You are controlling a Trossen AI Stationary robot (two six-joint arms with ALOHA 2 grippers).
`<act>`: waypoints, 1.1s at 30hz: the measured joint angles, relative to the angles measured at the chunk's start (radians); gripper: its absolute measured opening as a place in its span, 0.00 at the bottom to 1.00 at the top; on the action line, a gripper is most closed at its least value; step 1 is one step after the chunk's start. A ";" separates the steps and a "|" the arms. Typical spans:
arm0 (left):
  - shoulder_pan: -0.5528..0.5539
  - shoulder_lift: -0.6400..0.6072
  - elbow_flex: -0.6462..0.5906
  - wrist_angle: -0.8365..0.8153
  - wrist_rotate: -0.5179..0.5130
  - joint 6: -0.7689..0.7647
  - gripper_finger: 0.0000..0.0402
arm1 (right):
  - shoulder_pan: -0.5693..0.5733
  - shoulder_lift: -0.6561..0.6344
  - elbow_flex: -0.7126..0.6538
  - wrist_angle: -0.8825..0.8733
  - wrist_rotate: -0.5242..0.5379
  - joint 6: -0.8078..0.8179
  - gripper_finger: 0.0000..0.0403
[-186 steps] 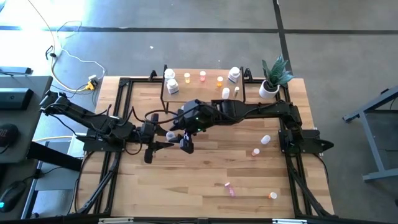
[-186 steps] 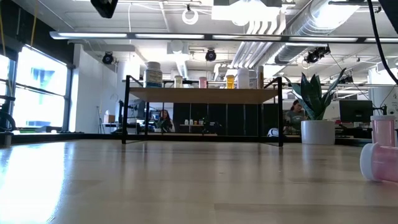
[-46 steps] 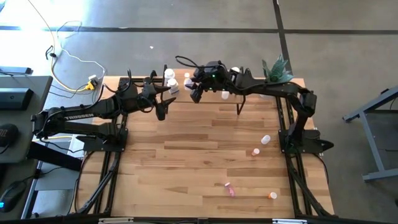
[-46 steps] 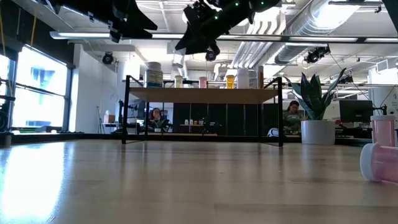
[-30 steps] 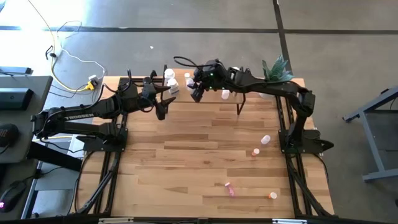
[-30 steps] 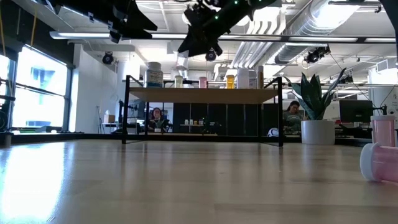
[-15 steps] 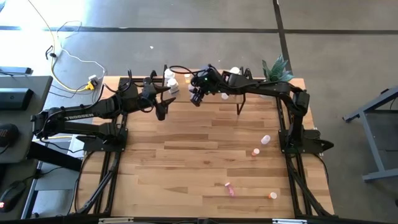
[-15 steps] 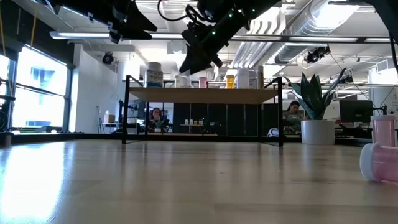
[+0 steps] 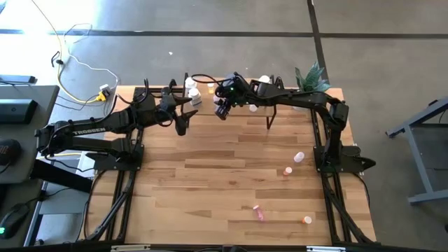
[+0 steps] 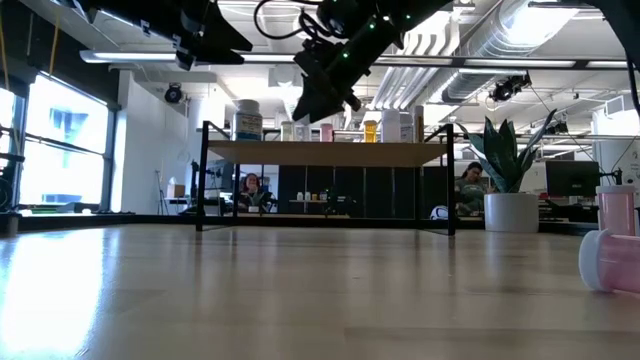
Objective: Pick and place medicine bottles onto shelf by color
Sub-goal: Put the transparent pill bottle on the shelf, then put the pink pill bottle on the shelf
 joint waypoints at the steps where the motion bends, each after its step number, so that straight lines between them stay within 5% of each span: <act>1: 0.000 0.000 0.000 0.000 0.000 0.000 0.62 | 0.000 0.000 0.000 -0.001 0.000 0.001 0.38; 9: 0.000 0.000 0.000 -0.002 0.000 0.000 0.62 | 0.000 -0.005 0.018 -0.033 0.016 0.002 0.51; 21: 0.000 -0.005 0.000 -0.103 0.000 0.000 0.62 | 0.036 -0.011 0.190 -0.235 0.005 0.020 0.51; 33: -0.026 -0.108 0.000 -0.193 0.003 -0.029 0.62 | 0.143 -0.030 0.191 -0.362 0.009 0.112 0.51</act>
